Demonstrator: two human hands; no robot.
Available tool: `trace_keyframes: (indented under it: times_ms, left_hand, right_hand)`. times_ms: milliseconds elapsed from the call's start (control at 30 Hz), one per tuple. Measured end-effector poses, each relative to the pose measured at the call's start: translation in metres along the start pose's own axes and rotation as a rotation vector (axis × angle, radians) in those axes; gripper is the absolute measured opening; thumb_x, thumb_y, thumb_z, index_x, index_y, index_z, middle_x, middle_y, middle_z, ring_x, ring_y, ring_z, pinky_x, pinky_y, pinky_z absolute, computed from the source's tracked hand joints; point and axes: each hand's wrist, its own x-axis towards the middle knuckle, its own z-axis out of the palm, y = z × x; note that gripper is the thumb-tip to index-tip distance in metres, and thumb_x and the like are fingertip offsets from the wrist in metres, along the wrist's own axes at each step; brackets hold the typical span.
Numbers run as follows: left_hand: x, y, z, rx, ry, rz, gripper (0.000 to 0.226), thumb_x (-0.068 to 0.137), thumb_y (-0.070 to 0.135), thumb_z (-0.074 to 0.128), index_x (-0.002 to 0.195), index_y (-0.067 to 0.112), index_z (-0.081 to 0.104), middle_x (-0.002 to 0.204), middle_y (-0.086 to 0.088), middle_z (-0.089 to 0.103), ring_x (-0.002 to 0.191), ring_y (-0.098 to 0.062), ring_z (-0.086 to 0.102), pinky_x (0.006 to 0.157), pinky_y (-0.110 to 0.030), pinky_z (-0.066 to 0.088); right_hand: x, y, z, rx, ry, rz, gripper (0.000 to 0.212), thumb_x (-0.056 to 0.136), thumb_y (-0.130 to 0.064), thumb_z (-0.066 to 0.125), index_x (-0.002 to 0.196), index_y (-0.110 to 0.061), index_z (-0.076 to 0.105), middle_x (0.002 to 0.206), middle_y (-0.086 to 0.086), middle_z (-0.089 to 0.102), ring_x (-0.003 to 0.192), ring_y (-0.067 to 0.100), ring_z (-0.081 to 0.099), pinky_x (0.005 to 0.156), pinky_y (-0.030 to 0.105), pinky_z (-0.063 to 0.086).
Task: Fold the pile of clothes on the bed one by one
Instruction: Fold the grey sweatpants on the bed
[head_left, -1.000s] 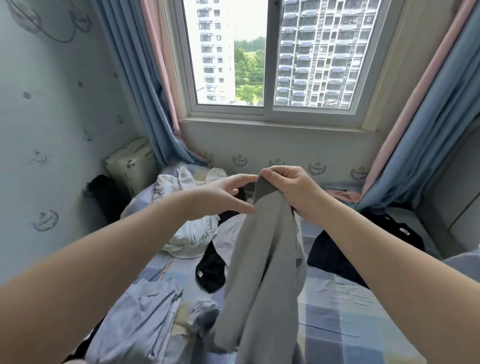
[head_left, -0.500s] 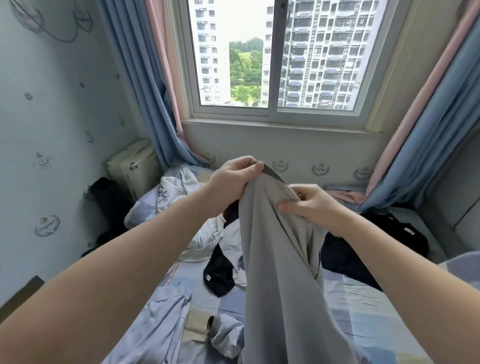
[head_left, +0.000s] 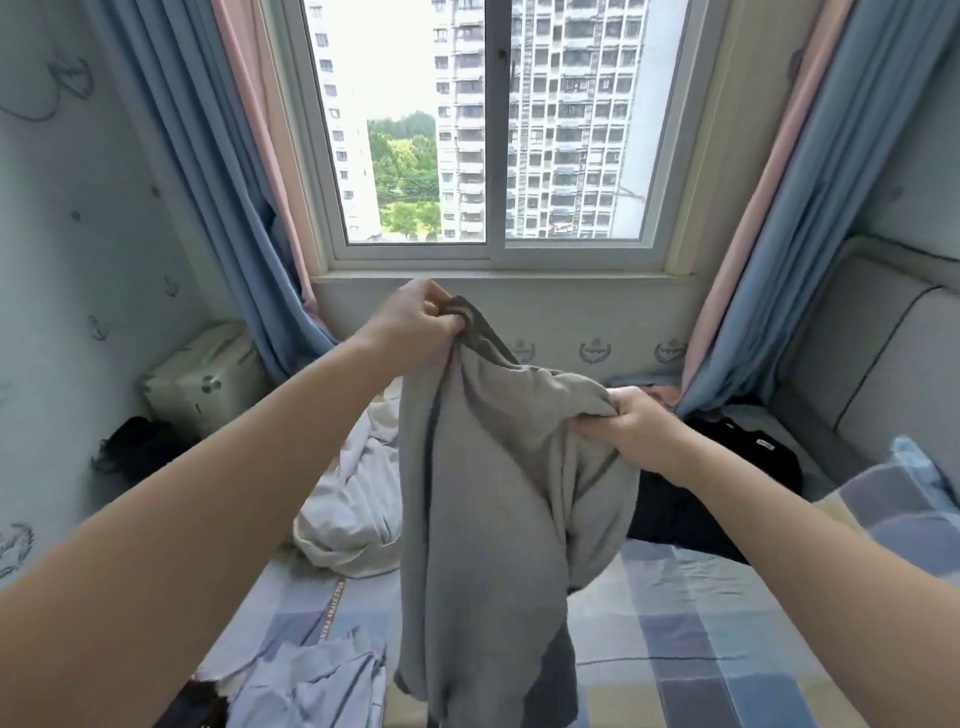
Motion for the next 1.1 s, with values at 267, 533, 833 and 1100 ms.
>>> trace_keyframes:
  times_ms: [267,533,833,1100]
  left_hand:
    - [-0.026,-0.068,0.036,-0.158,-0.563,0.159,0.024,0.082,0.025,0.080,0.103,0.023,0.070,0.096,0.015,0.075,0.090,-0.001,0.069,0.081,-0.020,0.053]
    - [-0.036,-0.083,0.021,-0.349,-0.324,0.140,0.025,0.087,0.038,0.065,0.065,0.028,0.072,0.063,0.018,0.056,0.060,-0.001,0.050,0.055,-0.017,0.039]
    - [-0.030,-0.059,0.030,-0.605,-0.223,-0.025,0.021,0.104,0.023,0.055,0.095,0.013,0.072,0.091,-0.007,0.069,0.085,-0.017,0.063,0.077,-0.030,0.052]
    - [-0.029,-0.058,0.046,-0.593,-0.197,0.000,0.026,0.103,0.024,0.056,0.082,0.019,0.069,0.077,0.000,0.064,0.070,-0.011,0.060,0.063,-0.023,0.051]
  right_hand:
    - [0.022,-0.085,0.044,0.235,0.061,-0.126,0.010,0.083,-0.021,0.073,0.089,-0.018,0.080,0.092,0.007,0.077,0.086,0.018,0.073,0.074,0.029,0.059]
    - [0.028,-0.057,0.014,-0.265,0.120,-0.015,0.011,0.080,-0.027,0.084,0.079,-0.022,0.073,0.071,-0.012,0.068,0.071,0.006,0.059,0.070,0.025,0.045]
    - [-0.020,-0.024,0.091,-0.238,0.519,-0.163,0.018,0.086,-0.039,0.072,0.096,-0.028,0.063,0.088,-0.006,0.068,0.078,0.009,0.065,0.071,0.027,0.054]
    - [-0.034,0.037,0.176,-0.062,0.237,0.214,0.010,0.087,-0.032,0.071,0.092,-0.030,0.063,0.098,-0.005,0.065,0.094,0.015,0.062,0.079,0.033,0.052]
